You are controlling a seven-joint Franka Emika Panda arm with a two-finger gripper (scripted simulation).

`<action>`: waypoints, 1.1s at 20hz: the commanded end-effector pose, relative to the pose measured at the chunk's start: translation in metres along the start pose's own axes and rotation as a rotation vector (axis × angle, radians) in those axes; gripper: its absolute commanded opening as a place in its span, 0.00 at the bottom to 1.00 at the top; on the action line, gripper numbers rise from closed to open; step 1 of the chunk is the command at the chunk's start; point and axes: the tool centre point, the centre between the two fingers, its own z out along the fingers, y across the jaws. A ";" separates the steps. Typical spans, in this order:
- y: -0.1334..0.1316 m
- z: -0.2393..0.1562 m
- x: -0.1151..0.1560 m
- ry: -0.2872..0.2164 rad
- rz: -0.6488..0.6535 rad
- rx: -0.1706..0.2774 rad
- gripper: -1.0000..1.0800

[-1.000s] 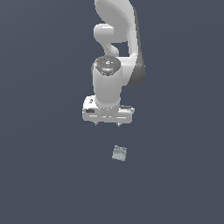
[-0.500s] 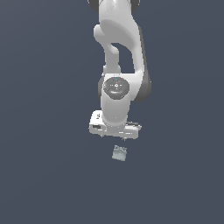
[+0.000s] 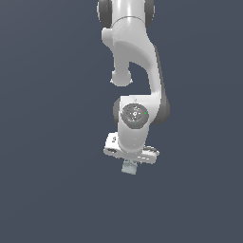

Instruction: Pick up the object and move it to a goal position.

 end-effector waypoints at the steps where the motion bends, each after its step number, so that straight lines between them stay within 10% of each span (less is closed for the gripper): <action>1: -0.005 0.006 0.004 0.000 0.011 0.003 0.96; 22: -0.009 0.061 0.005 -0.001 0.021 0.005 0.96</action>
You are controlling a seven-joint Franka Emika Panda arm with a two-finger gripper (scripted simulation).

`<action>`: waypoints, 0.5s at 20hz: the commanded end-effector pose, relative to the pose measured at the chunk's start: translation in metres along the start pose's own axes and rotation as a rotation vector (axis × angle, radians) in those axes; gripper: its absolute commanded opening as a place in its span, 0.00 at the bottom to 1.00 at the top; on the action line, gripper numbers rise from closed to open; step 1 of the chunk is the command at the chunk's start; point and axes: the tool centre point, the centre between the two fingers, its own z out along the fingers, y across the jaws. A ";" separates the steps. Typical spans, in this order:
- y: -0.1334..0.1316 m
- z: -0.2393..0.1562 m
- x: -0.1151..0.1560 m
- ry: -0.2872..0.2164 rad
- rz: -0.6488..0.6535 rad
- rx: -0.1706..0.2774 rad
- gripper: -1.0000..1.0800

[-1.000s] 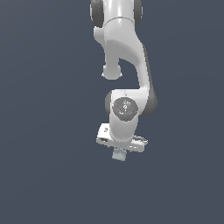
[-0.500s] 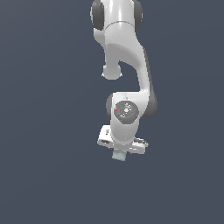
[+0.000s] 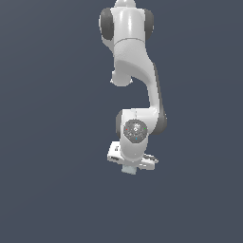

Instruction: Pick up the object and move it to a goal position.

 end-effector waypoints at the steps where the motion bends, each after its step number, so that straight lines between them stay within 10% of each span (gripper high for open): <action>1: 0.000 0.006 0.001 0.002 0.000 0.001 0.96; 5: -0.001 0.005 0.002 0.002 0.000 0.001 0.96; 6: -0.001 0.005 0.002 0.002 0.000 0.001 0.00; 10: -0.001 0.005 0.002 0.002 0.000 0.001 0.00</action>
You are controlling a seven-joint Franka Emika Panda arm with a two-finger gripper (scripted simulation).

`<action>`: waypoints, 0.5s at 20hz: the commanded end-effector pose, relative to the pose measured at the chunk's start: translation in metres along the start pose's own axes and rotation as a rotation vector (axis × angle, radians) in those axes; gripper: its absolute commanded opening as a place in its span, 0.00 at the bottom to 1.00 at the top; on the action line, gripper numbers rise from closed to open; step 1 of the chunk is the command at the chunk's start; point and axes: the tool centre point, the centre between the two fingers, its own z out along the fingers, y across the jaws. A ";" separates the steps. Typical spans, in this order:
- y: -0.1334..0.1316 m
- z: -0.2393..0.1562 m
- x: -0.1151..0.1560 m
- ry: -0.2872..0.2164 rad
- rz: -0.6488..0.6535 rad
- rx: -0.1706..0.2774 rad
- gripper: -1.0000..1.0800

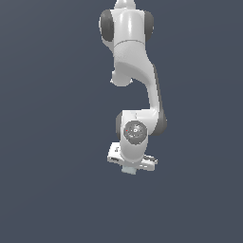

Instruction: Pick up the object and move it to a goal position.

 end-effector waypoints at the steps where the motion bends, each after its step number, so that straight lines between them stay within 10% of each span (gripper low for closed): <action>1: 0.000 0.000 0.000 0.000 0.000 0.000 0.00; 10: 0.000 -0.003 -0.001 0.000 0.000 0.000 0.00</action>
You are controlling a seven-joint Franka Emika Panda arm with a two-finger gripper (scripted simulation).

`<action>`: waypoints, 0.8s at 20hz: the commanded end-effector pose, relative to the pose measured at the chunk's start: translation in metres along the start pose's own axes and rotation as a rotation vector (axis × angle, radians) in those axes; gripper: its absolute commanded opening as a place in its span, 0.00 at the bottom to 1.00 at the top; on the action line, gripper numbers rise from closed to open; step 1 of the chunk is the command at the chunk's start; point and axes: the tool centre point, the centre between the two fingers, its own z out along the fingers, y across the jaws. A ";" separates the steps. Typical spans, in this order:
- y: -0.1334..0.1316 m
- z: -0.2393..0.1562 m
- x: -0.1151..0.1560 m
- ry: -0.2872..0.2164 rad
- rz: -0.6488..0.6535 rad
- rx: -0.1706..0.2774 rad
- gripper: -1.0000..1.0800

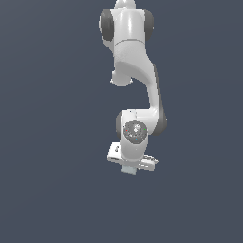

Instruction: Pick up the object and move it to a goal position.

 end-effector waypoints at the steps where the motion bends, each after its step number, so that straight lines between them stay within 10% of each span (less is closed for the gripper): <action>1: 0.000 -0.004 -0.001 0.001 0.000 0.000 0.00; 16: -0.007 -0.085 -0.036 0.001 0.000 0.000 0.00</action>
